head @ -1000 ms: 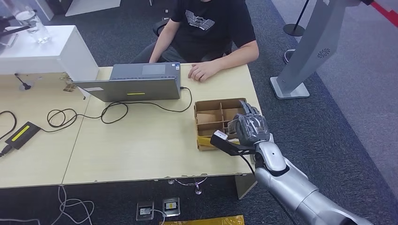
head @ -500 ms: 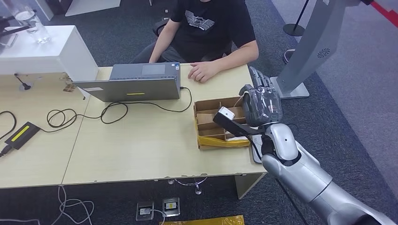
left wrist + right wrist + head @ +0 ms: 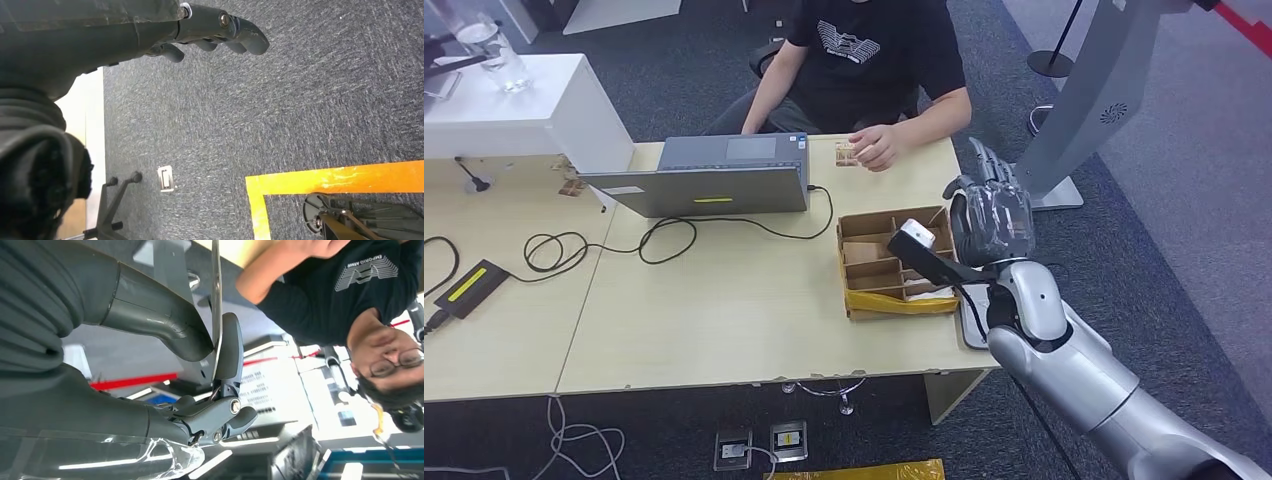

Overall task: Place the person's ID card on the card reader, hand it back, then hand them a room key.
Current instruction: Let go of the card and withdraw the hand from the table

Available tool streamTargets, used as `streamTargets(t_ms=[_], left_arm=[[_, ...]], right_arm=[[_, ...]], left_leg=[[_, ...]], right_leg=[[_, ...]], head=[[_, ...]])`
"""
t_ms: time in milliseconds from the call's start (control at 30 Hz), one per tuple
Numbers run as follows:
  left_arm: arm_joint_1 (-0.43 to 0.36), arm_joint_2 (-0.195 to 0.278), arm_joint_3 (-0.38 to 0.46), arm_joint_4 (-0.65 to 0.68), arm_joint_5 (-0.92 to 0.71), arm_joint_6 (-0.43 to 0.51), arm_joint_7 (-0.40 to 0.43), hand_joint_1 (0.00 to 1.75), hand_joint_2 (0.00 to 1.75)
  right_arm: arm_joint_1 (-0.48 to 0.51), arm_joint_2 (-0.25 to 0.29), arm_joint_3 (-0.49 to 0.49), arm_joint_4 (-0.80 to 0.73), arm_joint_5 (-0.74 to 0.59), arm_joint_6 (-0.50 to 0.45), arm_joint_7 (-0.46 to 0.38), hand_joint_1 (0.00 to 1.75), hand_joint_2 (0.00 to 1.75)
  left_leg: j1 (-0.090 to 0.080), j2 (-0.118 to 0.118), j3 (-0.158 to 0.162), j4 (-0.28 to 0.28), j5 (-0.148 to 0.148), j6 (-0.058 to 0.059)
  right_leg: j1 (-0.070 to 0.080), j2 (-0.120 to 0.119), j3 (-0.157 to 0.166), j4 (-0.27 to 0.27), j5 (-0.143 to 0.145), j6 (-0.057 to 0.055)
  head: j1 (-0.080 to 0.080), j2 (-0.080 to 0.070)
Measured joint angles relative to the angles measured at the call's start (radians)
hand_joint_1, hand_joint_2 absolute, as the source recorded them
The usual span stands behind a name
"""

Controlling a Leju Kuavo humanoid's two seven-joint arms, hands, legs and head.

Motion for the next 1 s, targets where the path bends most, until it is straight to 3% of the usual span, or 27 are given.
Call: streamTargets(t_ms=[200,900,933,967,1000], left_arm=[[0.0,-0.001,-0.008,0.0,-0.006,-0.002,0.0,0.0,0.0],[0.0,-0.004,-0.017,0.0,-0.009,-0.008,0.0,0.0,0.0],[0.0,-0.004,-0.017,0.0,-0.009,-0.01,0.0,0.0,0.0],[0.0,-0.004,-0.018,0.0,-0.009,-0.011,0.0,0.0,0.0],[0.0,-0.004,-0.019,0.0,-0.009,-0.012,0.0,0.0,0.0]], right_arm=[[0.0,0.0,-0.016,0.017,-0.117,0.001,-0.039,1.75,1.75],[0.0,-0.008,-0.029,0.068,-0.101,0.007,-0.016,1.75,1.75],[0.001,-0.009,-0.029,0.07,-0.101,0.007,-0.014,1.6,1.75],[0.001,-0.01,-0.029,0.072,-0.101,0.007,-0.011,1.33,1.75],[0.001,-0.012,-0.029,0.074,-0.102,0.007,-0.008,0.91,1.75]], left_leg=[[0.0,0.0,0.0,0.0,0.0,0.0],[0.0,0.0,0.0,0.0,0.0,0.0],[0.0,0.0,0.0,0.0,0.0,0.0],[0.0,0.0,0.0,0.0,0.0,0.0],[0.0,0.0,0.0,0.0,0.0,0.0]], right_leg=[[0.0,0.0,0.0,0.0,0.0,0.0],[0.0,0.0,0.0,0.0,0.0,0.0],[0.0,0.0,0.0,0.0,0.0,0.0],[0.0,0.0,0.0,0.0,0.0,0.0],[0.0,0.0,0.0,0.0,0.0,0.0]], head=[[0.0,0.0],[0.0,0.0],[0.0,0.0],[0.0,0.0],[0.0,0.0]])
